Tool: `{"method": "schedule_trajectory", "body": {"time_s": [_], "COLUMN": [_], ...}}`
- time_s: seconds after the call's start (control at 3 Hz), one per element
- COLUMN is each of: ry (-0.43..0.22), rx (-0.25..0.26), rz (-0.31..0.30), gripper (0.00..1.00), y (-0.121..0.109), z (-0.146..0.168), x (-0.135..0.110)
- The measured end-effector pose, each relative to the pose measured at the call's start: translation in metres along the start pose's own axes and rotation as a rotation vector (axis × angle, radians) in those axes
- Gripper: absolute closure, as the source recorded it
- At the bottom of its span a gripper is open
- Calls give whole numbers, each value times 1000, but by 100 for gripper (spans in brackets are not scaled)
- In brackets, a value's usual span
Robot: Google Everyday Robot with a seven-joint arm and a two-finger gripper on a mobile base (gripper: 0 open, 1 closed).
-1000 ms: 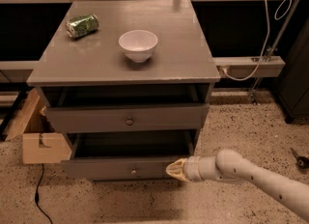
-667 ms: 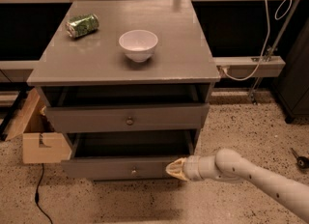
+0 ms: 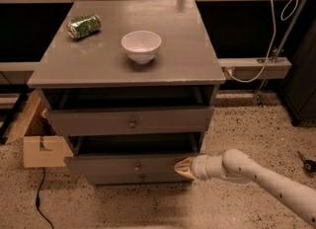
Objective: Close middle drawer
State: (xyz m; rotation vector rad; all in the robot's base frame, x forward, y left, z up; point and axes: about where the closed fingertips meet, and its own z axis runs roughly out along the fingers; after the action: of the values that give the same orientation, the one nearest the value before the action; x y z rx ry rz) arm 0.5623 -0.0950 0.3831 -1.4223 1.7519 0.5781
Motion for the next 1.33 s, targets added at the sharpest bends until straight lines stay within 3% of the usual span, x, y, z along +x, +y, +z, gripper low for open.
{"method": "schedule_trajectory", "body": {"time_s": [0.67,1.33], "ry": [4,1], "rx": [114,160], "rz": [-30,-3], "gripper": [100,100], "y": [-54,-70], "z": [-13,-24], "x": [10,22]}}
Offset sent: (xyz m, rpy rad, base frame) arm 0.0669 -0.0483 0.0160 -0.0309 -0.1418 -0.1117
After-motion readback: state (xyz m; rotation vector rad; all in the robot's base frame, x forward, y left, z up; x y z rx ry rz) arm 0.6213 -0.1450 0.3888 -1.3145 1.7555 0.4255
